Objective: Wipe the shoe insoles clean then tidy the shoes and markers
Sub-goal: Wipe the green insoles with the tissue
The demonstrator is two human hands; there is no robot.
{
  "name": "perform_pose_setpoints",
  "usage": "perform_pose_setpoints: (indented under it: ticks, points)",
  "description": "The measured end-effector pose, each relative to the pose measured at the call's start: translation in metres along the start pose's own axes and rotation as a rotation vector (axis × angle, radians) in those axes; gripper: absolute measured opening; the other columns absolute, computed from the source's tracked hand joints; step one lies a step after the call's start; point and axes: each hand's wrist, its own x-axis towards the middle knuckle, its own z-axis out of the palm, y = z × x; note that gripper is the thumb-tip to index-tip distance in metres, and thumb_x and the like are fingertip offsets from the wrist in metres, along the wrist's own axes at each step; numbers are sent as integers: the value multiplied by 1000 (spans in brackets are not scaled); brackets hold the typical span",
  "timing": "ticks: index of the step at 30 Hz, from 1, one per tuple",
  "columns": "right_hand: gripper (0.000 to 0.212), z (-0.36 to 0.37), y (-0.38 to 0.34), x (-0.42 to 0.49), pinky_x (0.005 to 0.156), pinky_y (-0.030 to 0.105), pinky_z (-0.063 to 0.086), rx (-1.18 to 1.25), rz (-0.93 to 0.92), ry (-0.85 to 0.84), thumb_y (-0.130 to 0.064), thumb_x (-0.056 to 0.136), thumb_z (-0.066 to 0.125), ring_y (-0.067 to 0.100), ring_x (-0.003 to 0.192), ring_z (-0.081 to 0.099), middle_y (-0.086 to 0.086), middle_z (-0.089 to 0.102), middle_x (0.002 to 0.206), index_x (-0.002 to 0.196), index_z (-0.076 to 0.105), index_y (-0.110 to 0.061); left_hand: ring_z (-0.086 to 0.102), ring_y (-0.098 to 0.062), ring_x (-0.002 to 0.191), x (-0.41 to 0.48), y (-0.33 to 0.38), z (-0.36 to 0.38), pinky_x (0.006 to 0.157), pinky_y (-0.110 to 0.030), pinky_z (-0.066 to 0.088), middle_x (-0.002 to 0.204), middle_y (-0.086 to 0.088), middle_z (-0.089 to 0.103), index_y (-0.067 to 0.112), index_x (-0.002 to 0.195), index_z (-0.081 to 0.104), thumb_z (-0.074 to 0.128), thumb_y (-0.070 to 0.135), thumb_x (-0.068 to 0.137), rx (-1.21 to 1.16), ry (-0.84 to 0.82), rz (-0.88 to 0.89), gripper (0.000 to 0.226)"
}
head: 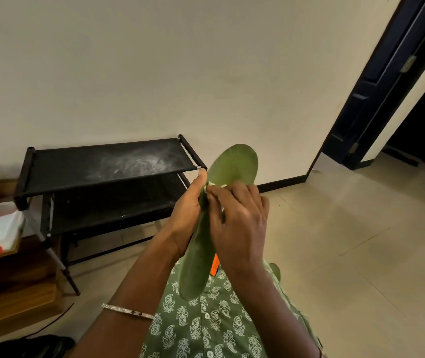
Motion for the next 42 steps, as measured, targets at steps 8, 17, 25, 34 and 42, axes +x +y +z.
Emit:
perform_pose_setpoints:
  ticks: [8, 17, 25, 34, 42]
  points:
    - [11, 6, 16, 28, 77, 37, 41, -51, 64, 54, -21, 88, 71, 24, 87, 57, 0, 66, 89, 96, 77, -18, 73, -20, 90, 4, -4, 0, 77, -29, 58, 97, -12, 75, 7, 126, 66, 40, 47, 104, 20, 30, 39, 53]
    - [12, 6, 4, 0, 71, 33, 50, 73, 2, 27, -4, 88, 69, 18, 85, 51, 4, 64, 88, 97, 76, -7, 70, -23, 106, 4, 0, -4, 95, -32, 56, 112, -15, 72, 2, 126, 64, 30, 56, 103, 42, -20, 22, 67]
    - [7, 5, 21, 37, 69, 30, 51, 121, 122, 26, -19, 87, 73, 14, 79, 60, -1, 68, 86, 91, 78, -15, 67, -41, 88, 5, -4, -5, 77, -45, 55, 107, -19, 72, 14, 127, 67, 35, 61, 100, 101, -38, 9, 63]
    - [7, -3, -2, 15, 64, 22, 48, 239, 137, -97, -15, 87, 73, 8, 73, 58, -4, 65, 84, 92, 77, -16, 69, -27, 109, 2, 0, -5, 100, -38, 50, 112, -18, 72, 0, 122, 66, 35, 58, 101, 91, 42, 35, 69]
    - [3, 2, 8, 37, 60, 29, 52, 199, 163, -12, -21, 85, 77, 9, 67, 63, -6, 72, 80, 86, 77, -18, 70, -28, 108, 0, 0, -5, 87, -36, 59, 114, -16, 73, 10, 120, 69, 35, 52, 103, 81, 50, 83, 56]
